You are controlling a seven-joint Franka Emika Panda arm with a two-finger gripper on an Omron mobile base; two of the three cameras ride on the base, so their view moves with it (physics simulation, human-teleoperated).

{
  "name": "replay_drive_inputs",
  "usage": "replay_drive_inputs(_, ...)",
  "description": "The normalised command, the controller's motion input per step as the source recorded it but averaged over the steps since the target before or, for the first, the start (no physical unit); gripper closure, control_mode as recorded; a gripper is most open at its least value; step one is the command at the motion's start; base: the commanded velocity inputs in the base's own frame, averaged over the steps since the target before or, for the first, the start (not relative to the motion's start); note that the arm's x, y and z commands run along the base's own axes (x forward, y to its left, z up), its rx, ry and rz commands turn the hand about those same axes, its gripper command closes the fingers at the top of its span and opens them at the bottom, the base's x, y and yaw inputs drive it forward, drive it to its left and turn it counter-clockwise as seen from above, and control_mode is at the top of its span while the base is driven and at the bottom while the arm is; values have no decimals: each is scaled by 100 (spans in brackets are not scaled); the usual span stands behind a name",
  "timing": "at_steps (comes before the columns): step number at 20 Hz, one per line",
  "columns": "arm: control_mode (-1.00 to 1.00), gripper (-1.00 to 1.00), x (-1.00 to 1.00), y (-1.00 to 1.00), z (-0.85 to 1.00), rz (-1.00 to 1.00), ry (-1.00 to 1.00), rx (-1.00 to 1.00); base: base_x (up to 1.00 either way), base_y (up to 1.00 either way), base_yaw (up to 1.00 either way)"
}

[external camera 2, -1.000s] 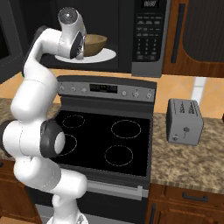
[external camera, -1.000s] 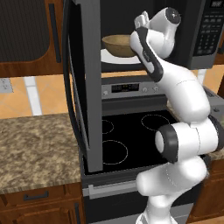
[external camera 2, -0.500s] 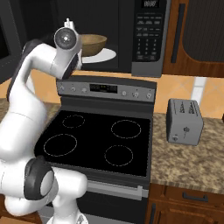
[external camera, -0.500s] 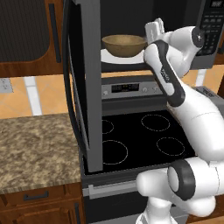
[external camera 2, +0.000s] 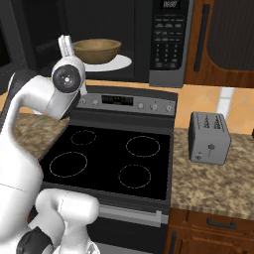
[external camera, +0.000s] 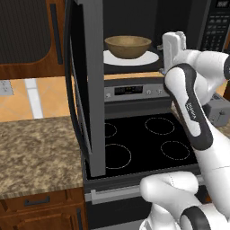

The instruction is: Open the microwave, place the bowl with waffle inside the microwave, then close the microwave door and turn it on.

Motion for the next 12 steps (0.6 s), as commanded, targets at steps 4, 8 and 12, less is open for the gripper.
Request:
replay_drive_inputs(4, -100, -100, -100, 0, -21, 0, 0, 0, 0, 0, 0)
replay_drive_inputs(8, -100, -100, -85, 1, -40, 0, 12, 0, 0, 0, 0)
replay_drive_inputs(12, -100, -100, -3, 30, -74, 7, 36, 0, 0, 0, 0)
